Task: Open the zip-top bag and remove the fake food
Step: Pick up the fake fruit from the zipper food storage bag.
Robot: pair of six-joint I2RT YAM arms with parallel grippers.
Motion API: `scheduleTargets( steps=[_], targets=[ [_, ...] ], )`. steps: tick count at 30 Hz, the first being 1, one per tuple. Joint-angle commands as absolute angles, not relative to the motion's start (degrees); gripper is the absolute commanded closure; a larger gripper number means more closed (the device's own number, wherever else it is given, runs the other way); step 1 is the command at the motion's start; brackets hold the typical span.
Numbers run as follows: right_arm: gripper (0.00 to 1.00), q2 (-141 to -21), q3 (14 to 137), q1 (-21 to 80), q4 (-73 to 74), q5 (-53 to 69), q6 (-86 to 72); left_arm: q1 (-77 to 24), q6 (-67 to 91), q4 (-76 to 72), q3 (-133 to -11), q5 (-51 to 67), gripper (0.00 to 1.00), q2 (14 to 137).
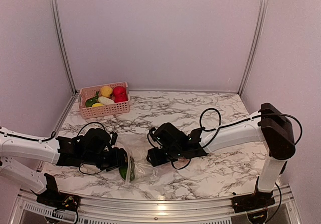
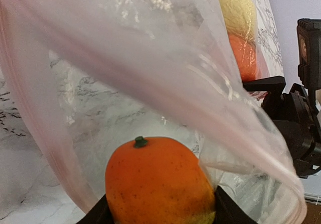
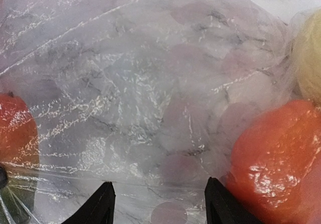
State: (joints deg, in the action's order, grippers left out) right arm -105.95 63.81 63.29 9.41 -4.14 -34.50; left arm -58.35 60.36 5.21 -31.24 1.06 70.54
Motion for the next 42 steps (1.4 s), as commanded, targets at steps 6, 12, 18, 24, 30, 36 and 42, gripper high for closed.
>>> scheduleTargets(
  steps=[6,12,18,24,30,36,42],
  targets=[
    [0.39,-105.5,62.1,62.1,13.7,-8.1,-34.7,-58.3,59.1,-2.6,-29.8,1.3,0.54,78.4],
    [0.37,-104.7,61.7,62.2,14.1,-8.5,-34.7,-58.3,58.8,-3.2,-30.3,1.5,0.42,80.3],
    [0.37,-104.7,61.7,62.1,14.6,-9.0,-34.8,-58.3,57.8,0.7,-30.9,0.4,0.30,79.8],
    [0.37,-104.9,62.2,62.1,14.9,-9.0,-34.7,-58.3,57.4,3.8,-31.0,-0.8,0.26,78.9],
    [0.39,-104.8,62.3,62.1,15.1,-9.3,-34.5,-58.4,56.7,4.9,-31.5,-1.0,0.35,78.8],
    [0.39,-104.8,62.5,62.1,15.4,-9.4,-34.5,-58.4,56.4,5.6,-31.7,-0.7,0.46,79.1],
    [0.39,-104.3,61.9,61.6,15.6,-9.9,-34.2,-58.4,56.0,10.0,-32.0,-2.8,0.57,74.1]
  ],
)
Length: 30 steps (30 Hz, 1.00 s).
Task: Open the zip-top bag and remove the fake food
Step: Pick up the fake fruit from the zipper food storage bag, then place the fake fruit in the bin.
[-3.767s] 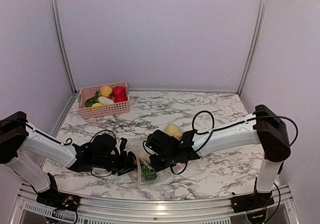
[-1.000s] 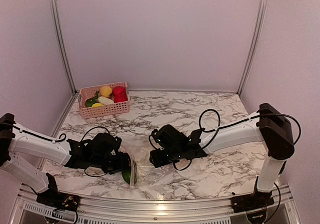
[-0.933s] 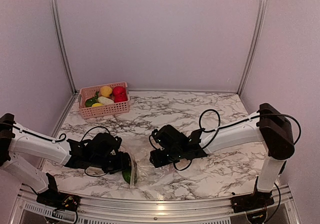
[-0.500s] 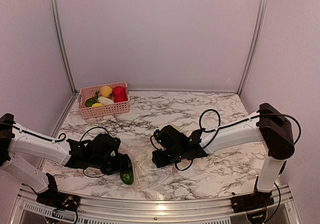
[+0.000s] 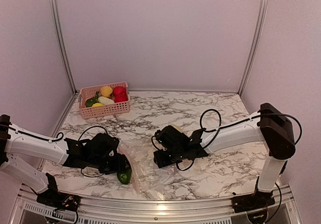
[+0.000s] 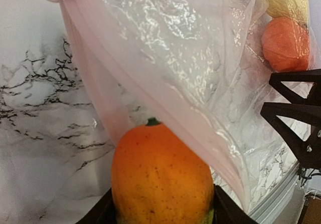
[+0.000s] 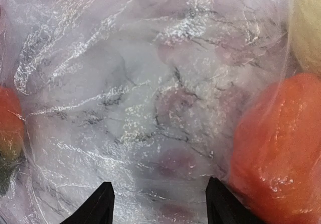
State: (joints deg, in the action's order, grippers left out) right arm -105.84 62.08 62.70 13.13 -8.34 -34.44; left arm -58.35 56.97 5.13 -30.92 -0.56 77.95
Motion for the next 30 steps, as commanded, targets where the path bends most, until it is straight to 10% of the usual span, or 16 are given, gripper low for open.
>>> scheduleTargets(
  steps=[1,18,30],
  targets=[
    [0.39,-104.2,61.7,61.5,15.7,-10.2,-34.2,-58.4,55.9,10.7,-32.1,-3.2,0.58,73.2],
    [0.38,-100.5,62.4,61.4,16.0,-10.0,-33.2,-57.4,56.1,23.5,-37.2,-14.6,0.62,62.9],
    [0.37,-94.5,63.7,62.8,18.8,-11.9,-32.6,-38.7,43.9,19.7,-48.5,-13.3,0.61,65.9]
  ],
)
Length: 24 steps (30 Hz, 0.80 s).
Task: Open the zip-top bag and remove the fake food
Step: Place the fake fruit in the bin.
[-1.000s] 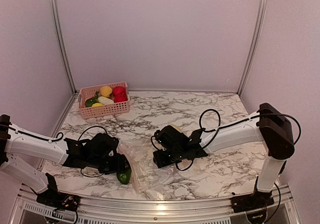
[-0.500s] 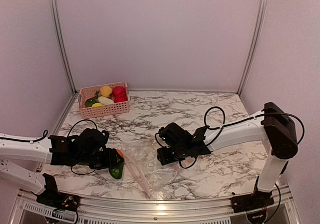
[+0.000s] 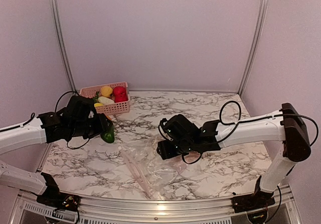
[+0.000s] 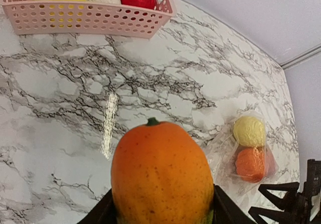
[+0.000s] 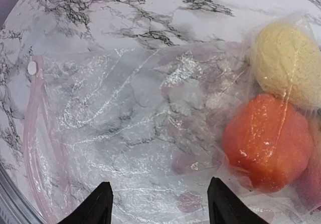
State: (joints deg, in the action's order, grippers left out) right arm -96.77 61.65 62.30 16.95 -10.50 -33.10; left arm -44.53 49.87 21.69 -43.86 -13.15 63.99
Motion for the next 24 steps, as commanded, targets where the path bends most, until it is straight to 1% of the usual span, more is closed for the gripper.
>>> scheduleTargets(
  steps=[1,10,15,24],
  targets=[
    [0.37,-94.2,63.7,62.9,19.0,-12.1,-32.6,-36.8,43.3,18.7,-49.4,-12.6,0.61,66.7],
    [0.37,-90.5,63.2,62.9,22.0,-14.0,-32.9,-24.0,38.7,12.3,-59.9,-8.0,0.61,77.7],
    [0.37,-89.4,63.3,62.9,23.2,-14.6,-33.2,-18.3,37.0,11.7,-66.2,-6.9,0.60,85.3],
    [0.36,-87.7,63.7,62.9,25.4,-15.6,-33.6,-9.2,36.9,8.6,-75.2,-0.4,0.58,100.7]
  ],
)
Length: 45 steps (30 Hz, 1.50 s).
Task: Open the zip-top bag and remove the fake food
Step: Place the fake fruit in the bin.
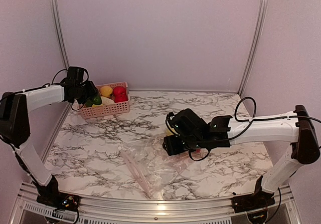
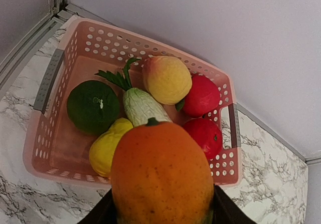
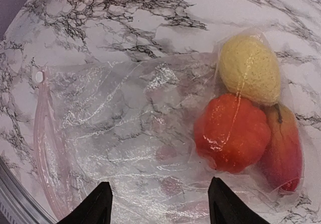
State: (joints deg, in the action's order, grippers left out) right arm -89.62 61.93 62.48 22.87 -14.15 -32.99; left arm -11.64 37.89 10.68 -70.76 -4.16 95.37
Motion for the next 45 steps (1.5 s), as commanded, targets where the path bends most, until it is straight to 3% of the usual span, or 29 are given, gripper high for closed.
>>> scheduleTargets(
  steps=[1,11,22,32,45],
  targets=[
    [0.37,-87.4,63.7,62.9,25.9,-15.9,-33.7,-8.6,36.6,8.9,-76.7,-0.3,0.58,102.3],
    [0.36,-83.0,61.1,62.9,27.5,-17.8,-35.5,-5.6,36.2,13.6,-87.2,2.6,0.52,114.1],
    [0.36,-81.3,59.9,62.9,28.2,-18.5,-36.0,-5.1,34.2,16.0,-89.0,2.6,0.12,113.8],
    [0.35,-81.6,59.5,62.4,27.9,-19.3,-35.5,-5.3,35.2,14.9,-84.5,5.3,0.09,105.7],
    [0.34,-80.9,57.0,59.2,26.2,-19.1,-34.4,-10.9,39.1,8.0,-61.3,10.6,0.09,87.9]
  ],
)
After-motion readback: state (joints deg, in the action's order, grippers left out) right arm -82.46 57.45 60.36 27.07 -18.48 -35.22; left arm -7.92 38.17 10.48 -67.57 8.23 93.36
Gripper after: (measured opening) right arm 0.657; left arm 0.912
